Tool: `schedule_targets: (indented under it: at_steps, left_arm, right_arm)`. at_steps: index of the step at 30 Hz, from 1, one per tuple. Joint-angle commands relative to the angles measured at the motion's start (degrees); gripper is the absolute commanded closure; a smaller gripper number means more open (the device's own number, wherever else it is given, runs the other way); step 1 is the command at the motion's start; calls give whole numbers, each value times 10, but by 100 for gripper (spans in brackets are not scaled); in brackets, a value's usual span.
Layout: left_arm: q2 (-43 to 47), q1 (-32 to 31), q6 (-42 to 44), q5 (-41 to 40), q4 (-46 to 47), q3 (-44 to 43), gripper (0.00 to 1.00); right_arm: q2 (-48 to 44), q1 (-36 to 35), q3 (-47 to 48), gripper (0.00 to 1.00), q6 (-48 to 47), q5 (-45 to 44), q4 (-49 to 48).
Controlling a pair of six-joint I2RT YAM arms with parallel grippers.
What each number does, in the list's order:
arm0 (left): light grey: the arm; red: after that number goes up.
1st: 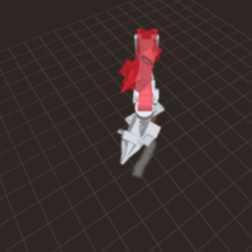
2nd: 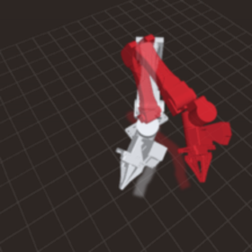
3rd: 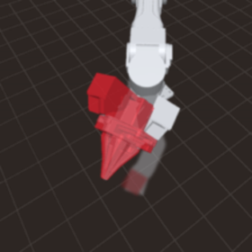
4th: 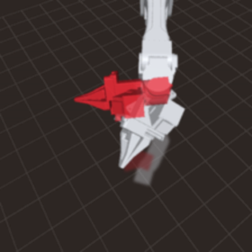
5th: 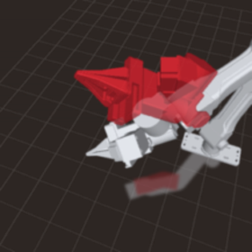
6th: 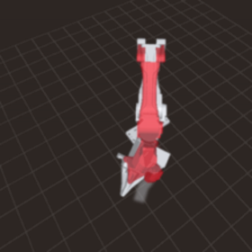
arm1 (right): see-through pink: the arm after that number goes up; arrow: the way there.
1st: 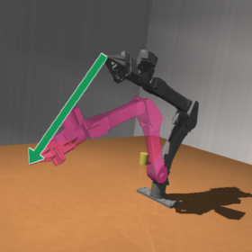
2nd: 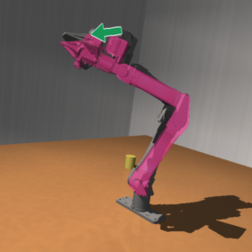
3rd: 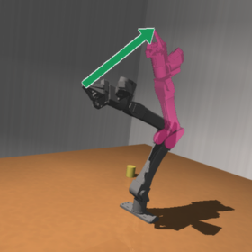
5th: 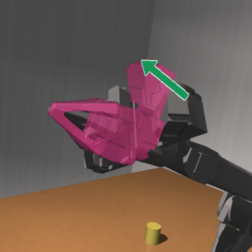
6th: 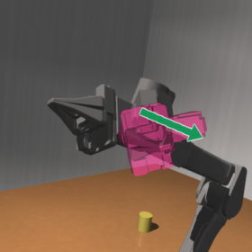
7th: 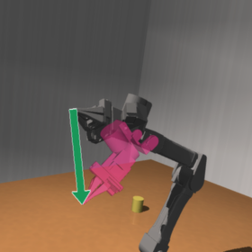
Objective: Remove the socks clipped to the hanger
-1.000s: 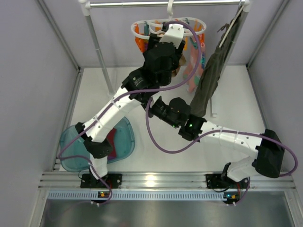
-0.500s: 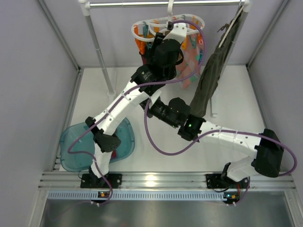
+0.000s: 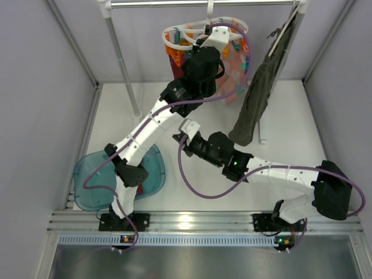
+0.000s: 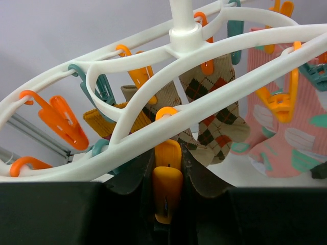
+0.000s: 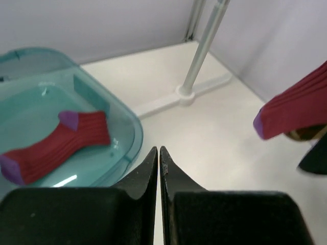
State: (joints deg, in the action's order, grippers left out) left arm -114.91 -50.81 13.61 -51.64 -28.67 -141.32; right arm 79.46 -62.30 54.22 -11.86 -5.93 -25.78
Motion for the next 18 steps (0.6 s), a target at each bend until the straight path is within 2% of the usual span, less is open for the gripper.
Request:
schedule_targets:
  at_steps: [1, 10, 11, 12, 13, 14, 16, 18]
  left_arm:
    - [35, 2, -27, 23, 34, 6, 100]
    - [86, 1, -74, 59, 34, 60, 100]
    - [92, 1, -81, 68, 34, 68, 100]
    - [104, 1, -84, 72, 34, 82, 100]
    - [109, 1, -88, 77, 34, 91, 100]
    - [114, 1, -89, 80, 34, 96, 100]
    - [124, 1, -89, 82, 34, 108, 100]
    - [131, 1, -92, 87, 34, 116, 100]
  right_arm:
    - [-46, -15, -44, 100, 25, 4, -28]
    - [-99, -12, -90, 100, 34, -24, -20]
    - [-106, -12, -93, 96, 34, -35, -21]
    - [-114, -10, -95, 89, 38, -43, -11]
    - [-132, 2, -94, 59, 41, -41, -2]
    - [-142, 10, -89, 39, 53, -40, 7]
    - [-177, 46, -81, 34, 64, -8, 49]
    - [-197, 77, -69, 24, 84, 44, 74]
